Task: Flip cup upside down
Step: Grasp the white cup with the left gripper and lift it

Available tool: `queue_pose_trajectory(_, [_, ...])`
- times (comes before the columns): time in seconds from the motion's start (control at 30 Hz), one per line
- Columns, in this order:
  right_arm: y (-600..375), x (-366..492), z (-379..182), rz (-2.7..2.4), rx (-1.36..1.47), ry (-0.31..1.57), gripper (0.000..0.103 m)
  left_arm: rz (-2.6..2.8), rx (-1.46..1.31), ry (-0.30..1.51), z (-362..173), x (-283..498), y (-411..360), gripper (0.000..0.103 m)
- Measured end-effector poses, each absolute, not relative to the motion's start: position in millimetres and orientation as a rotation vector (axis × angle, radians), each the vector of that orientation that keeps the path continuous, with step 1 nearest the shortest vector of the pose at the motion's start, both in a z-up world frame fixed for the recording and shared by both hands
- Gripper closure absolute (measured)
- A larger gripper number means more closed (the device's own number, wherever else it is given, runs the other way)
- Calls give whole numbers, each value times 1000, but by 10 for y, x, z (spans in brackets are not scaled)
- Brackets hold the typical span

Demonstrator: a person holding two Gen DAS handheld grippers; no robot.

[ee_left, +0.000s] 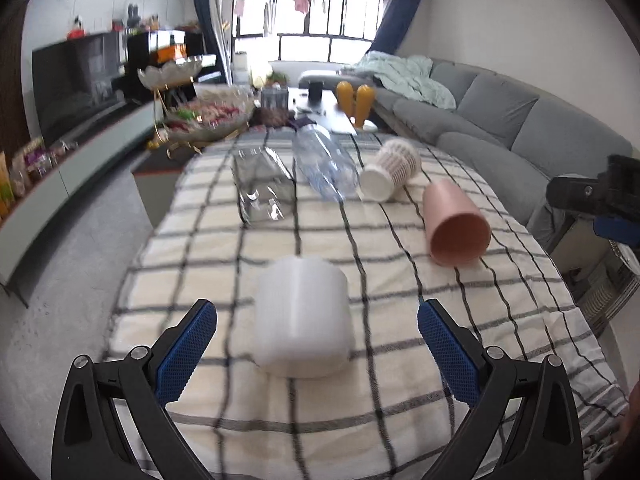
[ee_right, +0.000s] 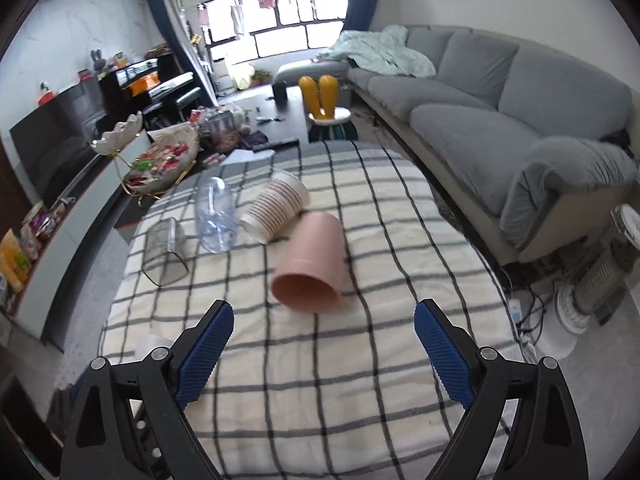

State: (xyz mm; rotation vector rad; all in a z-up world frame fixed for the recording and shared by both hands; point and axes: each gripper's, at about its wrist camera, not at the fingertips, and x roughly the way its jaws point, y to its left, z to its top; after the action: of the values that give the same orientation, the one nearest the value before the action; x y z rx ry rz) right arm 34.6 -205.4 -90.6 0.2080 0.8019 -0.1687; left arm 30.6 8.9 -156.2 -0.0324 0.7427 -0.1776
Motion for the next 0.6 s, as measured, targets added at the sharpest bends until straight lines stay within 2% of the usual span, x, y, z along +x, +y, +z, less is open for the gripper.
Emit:
queue_pose_trajectory(0.3, [-2131,355,-1007,-182,231,811,11,-83,0,831,-1906,428,-17,3])
queue_pose_trajectory(0.5, [-2145,370,-1078,-175,252,847,11,-43,3,852,-2008,509,-11,15])
queue_pose_trajectory(0.6, [-2151,372,-1097,-173,258,854,11,-48,17,852,-2008,509,-35,15])
